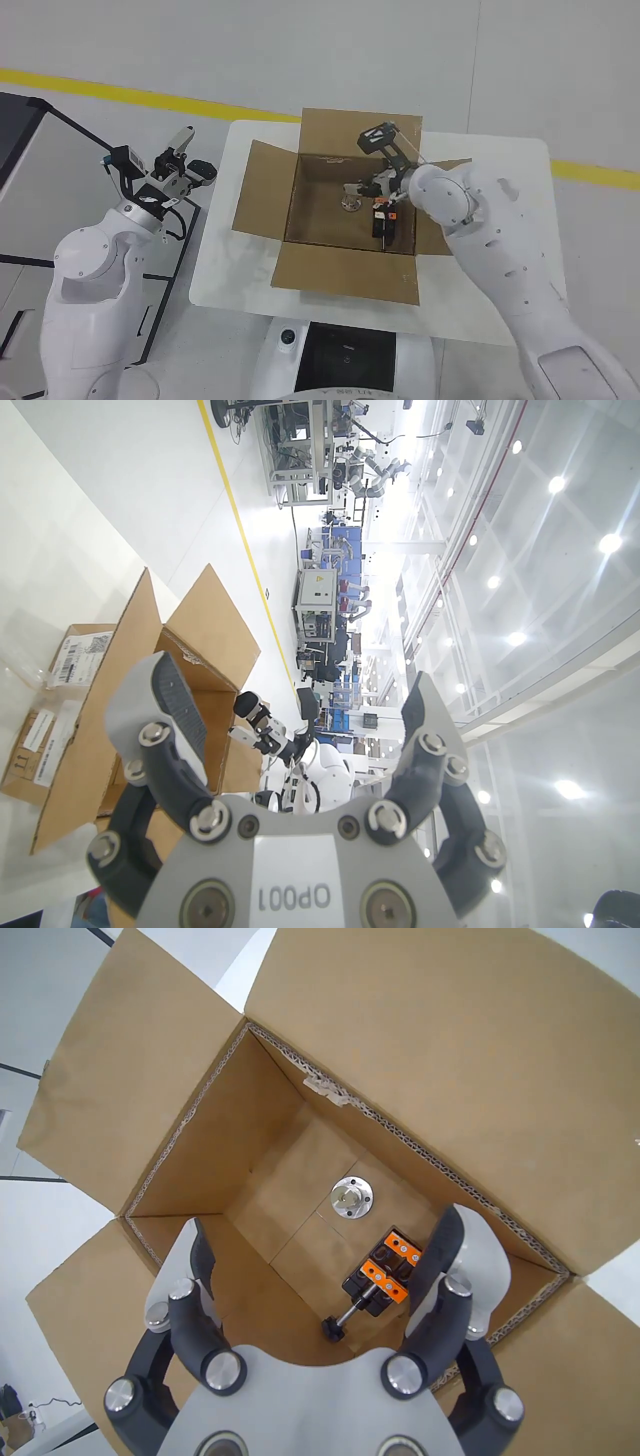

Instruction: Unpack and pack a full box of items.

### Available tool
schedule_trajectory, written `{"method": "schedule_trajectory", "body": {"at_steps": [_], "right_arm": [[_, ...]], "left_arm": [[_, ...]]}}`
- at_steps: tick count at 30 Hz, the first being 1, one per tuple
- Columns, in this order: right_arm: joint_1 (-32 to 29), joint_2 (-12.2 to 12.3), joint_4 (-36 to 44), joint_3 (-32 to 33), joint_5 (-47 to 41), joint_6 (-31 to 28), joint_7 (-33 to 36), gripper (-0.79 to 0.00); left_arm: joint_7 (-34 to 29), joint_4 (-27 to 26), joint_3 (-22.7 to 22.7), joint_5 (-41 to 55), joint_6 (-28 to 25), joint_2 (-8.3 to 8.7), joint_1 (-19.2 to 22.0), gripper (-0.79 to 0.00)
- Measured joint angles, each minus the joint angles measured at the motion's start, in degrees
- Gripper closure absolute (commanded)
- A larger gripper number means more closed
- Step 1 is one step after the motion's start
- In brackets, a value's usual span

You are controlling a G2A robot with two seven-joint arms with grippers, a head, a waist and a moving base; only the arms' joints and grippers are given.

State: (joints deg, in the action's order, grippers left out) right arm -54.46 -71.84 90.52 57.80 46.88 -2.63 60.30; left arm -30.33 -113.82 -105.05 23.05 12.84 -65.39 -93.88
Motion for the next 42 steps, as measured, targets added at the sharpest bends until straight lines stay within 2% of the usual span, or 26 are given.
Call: {"method": "schedule_trajectory", "body": {"at_steps": [6,7,9,10,14,18,25,28,30,32,39,40,41,42], "right_arm": [[-0.5,0.0,-1.1,-0.7,0.7,-0.8,-0.5,-0.785],[-0.2,-0.2,-3.0,-1.8,1.3,-1.5,-0.4,-0.751],[2.7,-1.4,-8.3,-5.8,0.9,-2.8,1.8,-0.551],[4.3,-2.0,-10.6,-7.7,0.2,-2.8,2.3,-0.529],[11.8,-5.7,-21.6,-15.2,-2.8,-0.3,1.2,-0.579],[16.7,-8.6,-28.2,-20.2,-3.1,2.8,1.3,-0.597],[20.0,-12.1,-35.1,-25.9,-1.0,4.1,1.4,-0.579],[20.9,-13.4,-37.1,-27.8,0.6,4.6,1.0,-0.514],[21.2,-14.2,-38.2,-28.7,1.5,5.2,0.8,-0.502],[21.3,-14.8,-39.5,-29.2,1.9,5.4,0.3,-0.391],[21.9,-16.9,-43.8,-30.7,3.1,5.8,-1.0,-0.32],[22.0,-17.2,-44.2,-30.8,3.1,5.8,-1.1,-0.28],[22.2,-17.5,-44.8,-30.9,3.2,5.7,-1.3,-0.145],[22.2,-17.8,-45.3,-31.0,3.2,5.6,-1.5,-0.043]], "left_arm": [[0.0,0.0,0.0,0.0,0.0,0.0,0.0,-0.785],[0.0,0.0,0.0,0.0,0.0,0.0,0.0,-0.785],[0.0,0.0,0.0,0.0,0.0,0.0,0.0,-0.785],[0.0,0.0,0.0,0.0,0.0,0.0,0.0,-0.785],[0.0,0.0,0.0,0.0,0.0,0.0,0.0,-0.785],[0.0,0.0,0.0,0.0,0.0,0.0,0.0,-0.785],[0.0,0.0,0.0,0.0,0.0,0.0,0.0,-0.785],[0.0,0.0,0.0,0.0,0.0,0.0,0.0,-0.785],[0.0,0.0,0.0,0.0,0.0,0.0,0.0,-0.785],[0.0,0.0,0.0,0.0,0.0,0.0,0.0,-0.785],[0.0,0.0,0.0,0.0,0.0,0.0,0.0,-0.785],[0.0,0.0,0.0,0.0,0.0,0.0,0.0,-0.785],[0.0,0.0,0.0,0.0,0.0,0.0,0.0,-0.785],[0.0,0.0,0.0,0.0,0.0,0.0,0.0,-0.785]]}}
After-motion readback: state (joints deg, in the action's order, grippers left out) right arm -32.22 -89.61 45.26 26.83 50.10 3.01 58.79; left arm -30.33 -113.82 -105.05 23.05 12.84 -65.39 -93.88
